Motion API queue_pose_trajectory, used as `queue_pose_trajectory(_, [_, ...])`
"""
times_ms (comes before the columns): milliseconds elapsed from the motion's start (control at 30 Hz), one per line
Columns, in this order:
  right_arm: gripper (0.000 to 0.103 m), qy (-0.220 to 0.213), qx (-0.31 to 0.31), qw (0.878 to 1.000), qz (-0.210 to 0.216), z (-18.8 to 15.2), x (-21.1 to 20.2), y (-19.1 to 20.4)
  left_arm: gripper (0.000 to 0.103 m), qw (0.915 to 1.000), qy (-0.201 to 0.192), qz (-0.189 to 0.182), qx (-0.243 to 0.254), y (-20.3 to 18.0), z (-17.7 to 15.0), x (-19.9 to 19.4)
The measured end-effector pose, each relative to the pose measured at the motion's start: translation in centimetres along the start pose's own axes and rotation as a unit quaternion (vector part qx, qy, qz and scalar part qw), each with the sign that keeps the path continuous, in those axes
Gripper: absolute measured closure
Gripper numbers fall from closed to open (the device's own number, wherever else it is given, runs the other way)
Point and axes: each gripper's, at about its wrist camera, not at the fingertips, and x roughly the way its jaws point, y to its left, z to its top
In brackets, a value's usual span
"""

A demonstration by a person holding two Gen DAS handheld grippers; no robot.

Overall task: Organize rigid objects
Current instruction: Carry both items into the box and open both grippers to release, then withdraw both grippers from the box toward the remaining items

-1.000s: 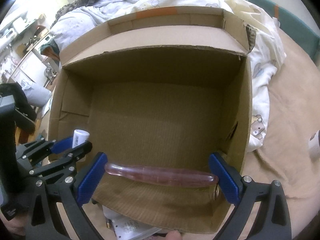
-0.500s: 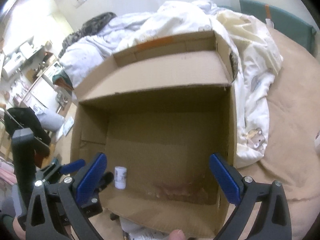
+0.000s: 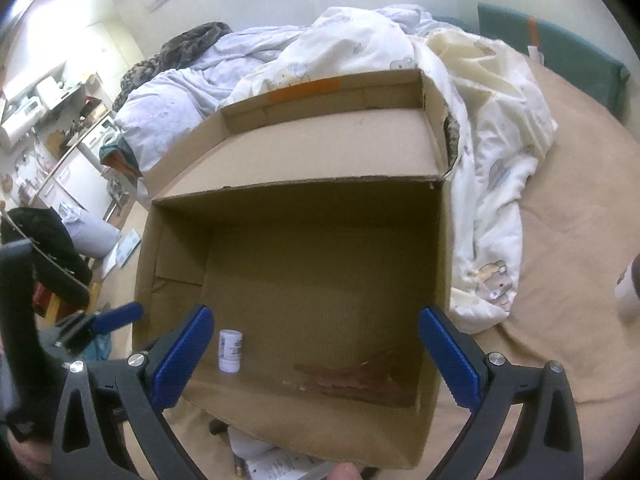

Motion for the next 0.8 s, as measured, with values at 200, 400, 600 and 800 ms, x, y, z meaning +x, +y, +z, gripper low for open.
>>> queue_pose_trajectory(200, [0.0,-0.016,-0.02,1.0,-0.018,-0.6,-2.6,0.9,0.027,0.9991,0.003,-0.009,-0.042,2.0,0.2,-3.1])
queue_pose_trajectory(400, [0.0,-0.018,-0.069,0.997,-0.023,-2.0,-5.4,2.7,0.027,0.9988,0.007,-0.001,-0.048,3.1,-1.2,-5.5])
queue_pose_trajectory(600, [0.0,0.005,-0.056,0.998,-0.005,-2.7,-7.6,4.0,0.027,0.9986,0.013,0.001,-0.052,3.7,-2.4,-6.9])
queue_pose_trajectory(800, [0.0,0.01,-0.047,0.999,0.0,-4.6,-8.4,4.0,0.027,0.9992,0.012,0.004,-0.038,3.5,-3.5,-7.3])
